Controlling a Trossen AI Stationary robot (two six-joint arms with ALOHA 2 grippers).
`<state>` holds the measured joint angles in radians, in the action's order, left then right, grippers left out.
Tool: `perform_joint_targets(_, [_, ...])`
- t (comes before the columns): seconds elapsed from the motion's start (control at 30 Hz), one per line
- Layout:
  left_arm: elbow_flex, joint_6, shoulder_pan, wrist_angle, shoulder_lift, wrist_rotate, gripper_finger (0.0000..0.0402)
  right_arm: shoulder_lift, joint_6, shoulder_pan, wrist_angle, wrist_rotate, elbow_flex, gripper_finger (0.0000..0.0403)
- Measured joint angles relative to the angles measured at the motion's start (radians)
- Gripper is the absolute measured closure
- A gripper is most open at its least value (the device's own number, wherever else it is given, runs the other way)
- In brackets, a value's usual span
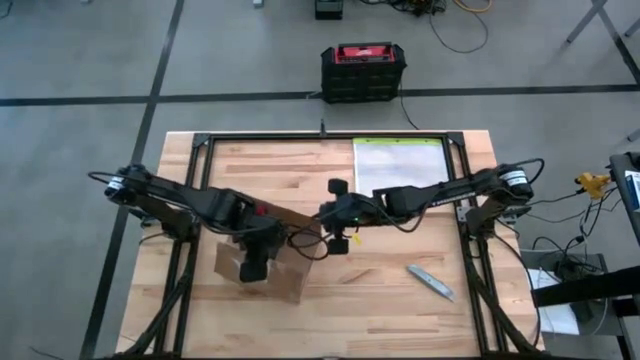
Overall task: Unpack boxes
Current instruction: Open the brown box using the gray cutter
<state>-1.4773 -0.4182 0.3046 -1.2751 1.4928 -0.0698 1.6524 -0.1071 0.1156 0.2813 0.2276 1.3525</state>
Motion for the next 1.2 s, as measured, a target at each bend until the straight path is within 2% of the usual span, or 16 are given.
perform_joint_targets(0.13, [0.000,0.015,0.003,-0.002,-0.010,0.142,0.0283,0.000,-0.023,0.021,-0.019,0.001,0.000,0.0356])
perform_joint_targets(0.27, [0.027,0.051,-0.042,0.013,-0.004,0.185,0.0283,0.007,-0.064,0.085,-0.062,-0.005,0.000,0.0331])
perform_joint_targets(0.4, [0.070,0.113,-0.080,0.067,0.032,0.098,0.0283,0.038,-0.038,0.122,-0.058,-0.004,0.000,0.0338])
perform_joint_targets(0.5, [0.086,0.156,-0.084,0.113,0.056,-0.037,0.0283,0.077,-0.021,0.119,-0.058,0.002,0.000,0.0366])
perform_joint_targets(0.6, [0.088,0.135,-0.074,0.124,0.077,-0.143,0.0283,0.121,-0.023,0.096,-0.071,0.022,0.000,0.0396])
perform_joint_targets(0.7, [0.080,0.079,-0.039,0.125,0.078,-0.163,0.0283,0.150,-0.016,0.063,-0.084,0.133,-0.001,0.0398])
perform_joint_targets(0.77, [0.067,0.039,-0.018,0.117,0.077,-0.183,0.0283,0.156,-0.013,0.035,-0.087,0.171,-0.001,0.0400])
perform_joint_targets(1.0, [-0.007,-0.133,0.093,0.110,0.076,-0.186,0.0283,0.157,0.017,-0.027,-0.080,0.081,-0.001,0.0402])
perform_joint_targets(1.2, [-0.005,-0.299,0.219,0.120,0.077,-0.127,0.0283,0.158,0.009,-0.030,-0.069,0.076,-0.001,0.0402])
